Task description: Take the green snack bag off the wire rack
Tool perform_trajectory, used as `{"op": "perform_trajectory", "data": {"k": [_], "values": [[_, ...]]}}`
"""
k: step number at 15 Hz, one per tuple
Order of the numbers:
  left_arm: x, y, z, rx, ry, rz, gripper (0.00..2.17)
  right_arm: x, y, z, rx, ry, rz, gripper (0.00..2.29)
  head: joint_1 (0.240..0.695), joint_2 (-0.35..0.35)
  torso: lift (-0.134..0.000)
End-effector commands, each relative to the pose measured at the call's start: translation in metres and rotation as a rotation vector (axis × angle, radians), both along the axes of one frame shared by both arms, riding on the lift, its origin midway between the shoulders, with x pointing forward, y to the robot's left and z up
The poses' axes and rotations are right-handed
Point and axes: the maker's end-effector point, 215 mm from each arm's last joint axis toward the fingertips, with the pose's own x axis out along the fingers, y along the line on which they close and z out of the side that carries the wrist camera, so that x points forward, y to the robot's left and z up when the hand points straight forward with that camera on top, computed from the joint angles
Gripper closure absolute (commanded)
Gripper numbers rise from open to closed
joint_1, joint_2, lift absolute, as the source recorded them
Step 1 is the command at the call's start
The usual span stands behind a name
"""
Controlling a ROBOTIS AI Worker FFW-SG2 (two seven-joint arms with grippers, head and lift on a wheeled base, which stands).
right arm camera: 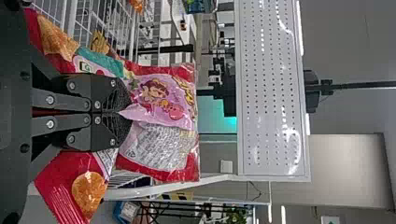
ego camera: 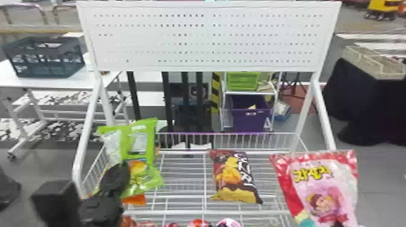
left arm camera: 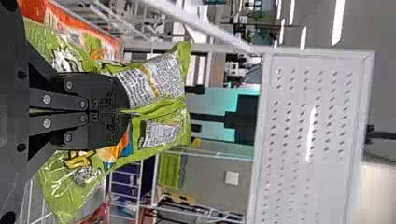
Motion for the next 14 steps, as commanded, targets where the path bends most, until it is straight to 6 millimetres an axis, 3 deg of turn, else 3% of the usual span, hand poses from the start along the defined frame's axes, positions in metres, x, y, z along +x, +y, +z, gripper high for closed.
{"op": "perform_trajectory", "data": {"k": [1,4,6,14], "values": [[-0.027,0.026,0.01,-0.005,-0.038,0.041,2.01,0.0,0.0,-0.001,0.001,0.002,0.001,2.18,0.499,0.0,0.0],[-0.053,0.046,0.022,-0.026,-0.091,0.066,2.01,0.0,0.001,0.0,0.002,0.001,0.001,2.18,0.499,0.0,0.0],[-0.067,0.052,0.019,-0.022,-0.092,0.075,2.01,-0.001,0.001,0.0,0.002,0.001,0.002,2.18,0.499,0.0,0.0],[-0.076,0.051,0.018,-0.006,-0.097,0.076,2.01,-0.001,0.003,0.004,0.007,-0.006,0.003,2.18,0.499,0.0,0.0]]}}
